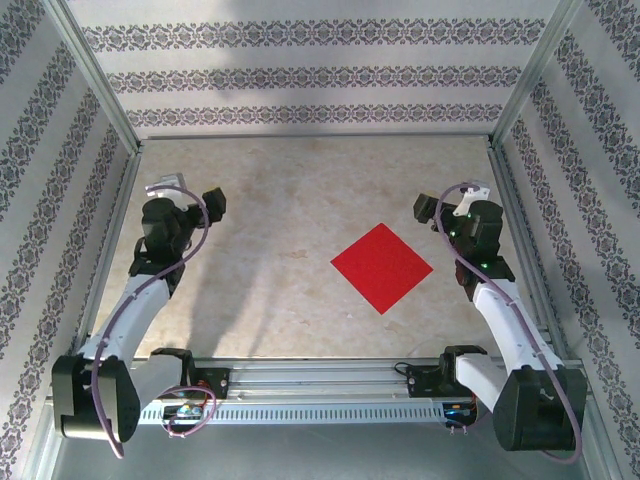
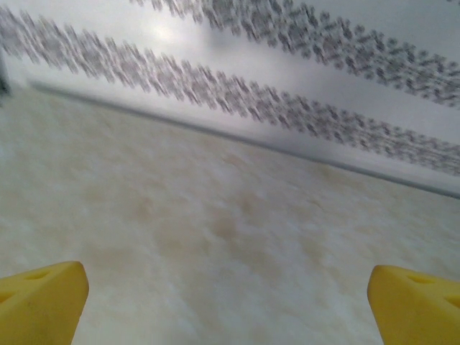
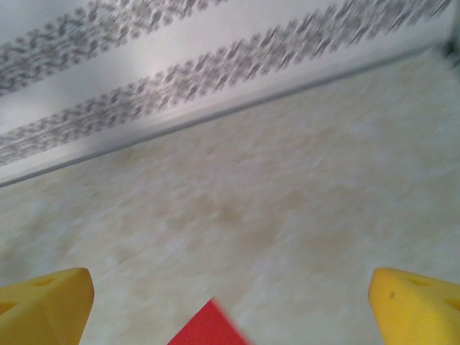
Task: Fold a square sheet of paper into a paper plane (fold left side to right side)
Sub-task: Move the square sheet of paper to the center of the table.
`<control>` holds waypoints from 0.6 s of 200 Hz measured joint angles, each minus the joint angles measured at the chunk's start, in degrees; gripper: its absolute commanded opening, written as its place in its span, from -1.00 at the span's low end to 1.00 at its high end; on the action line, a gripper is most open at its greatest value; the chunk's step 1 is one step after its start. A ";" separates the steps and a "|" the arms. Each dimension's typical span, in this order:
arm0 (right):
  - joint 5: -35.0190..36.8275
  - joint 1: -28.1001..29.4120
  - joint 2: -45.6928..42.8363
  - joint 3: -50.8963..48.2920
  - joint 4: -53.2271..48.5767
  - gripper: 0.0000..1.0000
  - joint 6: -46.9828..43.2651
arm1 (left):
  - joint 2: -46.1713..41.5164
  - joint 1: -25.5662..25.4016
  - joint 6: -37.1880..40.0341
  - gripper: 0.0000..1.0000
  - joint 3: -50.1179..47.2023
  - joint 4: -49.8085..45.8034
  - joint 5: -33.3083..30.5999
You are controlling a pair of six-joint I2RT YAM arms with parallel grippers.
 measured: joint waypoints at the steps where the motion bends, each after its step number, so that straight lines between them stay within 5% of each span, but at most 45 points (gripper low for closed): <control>1: -0.44 0.00 -0.04 0.04 -0.39 0.96 0.39 | -0.15 0.00 -0.52 0.99 -0.07 -0.37 0.46; 61: -16.28 3.91 6.36 0.11 -10.71 0.96 12.83 | -1.64 -1.42 -16.20 0.84 -7.41 -7.54 18.97; 120: -17.25 15.10 22.36 1.31 -12.50 0.93 14.10 | 4.42 -12.66 -21.66 0.72 -9.33 -5.84 22.88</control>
